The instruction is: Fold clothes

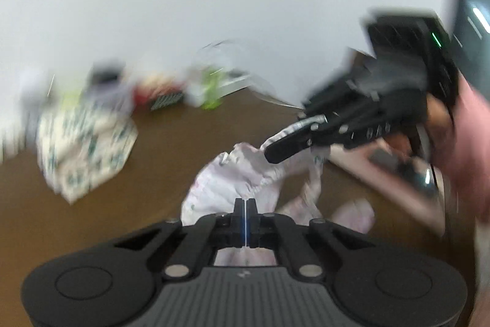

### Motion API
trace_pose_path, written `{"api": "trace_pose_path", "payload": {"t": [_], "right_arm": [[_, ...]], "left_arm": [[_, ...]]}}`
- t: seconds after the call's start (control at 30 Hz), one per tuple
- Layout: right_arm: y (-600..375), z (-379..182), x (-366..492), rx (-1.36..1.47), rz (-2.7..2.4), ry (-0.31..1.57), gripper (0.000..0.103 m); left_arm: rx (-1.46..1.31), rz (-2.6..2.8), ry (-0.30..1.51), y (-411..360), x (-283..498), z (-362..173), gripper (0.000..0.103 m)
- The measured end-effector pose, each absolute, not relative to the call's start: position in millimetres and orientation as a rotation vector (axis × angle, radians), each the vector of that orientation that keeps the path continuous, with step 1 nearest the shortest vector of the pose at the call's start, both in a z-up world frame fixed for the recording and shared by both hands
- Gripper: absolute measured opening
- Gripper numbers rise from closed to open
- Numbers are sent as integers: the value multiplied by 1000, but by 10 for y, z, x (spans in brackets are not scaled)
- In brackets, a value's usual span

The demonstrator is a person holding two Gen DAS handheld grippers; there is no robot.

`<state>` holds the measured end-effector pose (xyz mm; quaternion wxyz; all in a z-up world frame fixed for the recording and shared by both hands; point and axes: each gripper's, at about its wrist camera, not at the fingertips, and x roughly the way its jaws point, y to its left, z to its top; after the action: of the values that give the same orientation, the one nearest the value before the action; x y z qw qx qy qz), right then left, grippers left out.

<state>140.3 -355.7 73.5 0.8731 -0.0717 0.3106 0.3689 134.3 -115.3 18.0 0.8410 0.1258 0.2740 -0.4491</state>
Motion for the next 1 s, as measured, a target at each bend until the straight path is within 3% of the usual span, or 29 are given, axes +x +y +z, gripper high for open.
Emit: {"api": "trace_pose_path", "payload": {"t": [0.1, 0.27, 0.3, 0.43, 0.53, 0.63, 0.67, 0.77, 1.0], "right_arm": [[-3438, 760, 917, -319, 842, 579, 3], [-3242, 579, 467, -559, 861, 589, 3], [-3204, 540, 381, -616, 866, 583, 3], [-3068, 370, 218, -760, 864, 603, 3], [-3025, 234, 187, -833, 854, 640, 4], [-3066, 139, 169, -868, 825, 681, 5], [-3116, 146, 178, -840, 809, 692, 11], [-3377, 285, 216, -649, 784, 695, 52], [-3834, 683, 322, -90, 723, 567, 53]], "left_arm": [[263, -931, 608, -1124, 1251, 184, 12], [208, -941, 669, -1179, 1432, 125, 48], [196, -943, 682, -1191, 1469, 113, 48], [151, -952, 731, -1238, 1621, 64, 44], [117, -958, 768, -1274, 1735, 27, 0], [168, -1023, 782, -1352, 1630, -39, 1], [207, -1055, 775, -1387, 1541, -69, 1], [320, -1071, 768, -1483, 1291, -165, 2], [384, -1049, 759, -1566, 1122, -318, 2]]}}
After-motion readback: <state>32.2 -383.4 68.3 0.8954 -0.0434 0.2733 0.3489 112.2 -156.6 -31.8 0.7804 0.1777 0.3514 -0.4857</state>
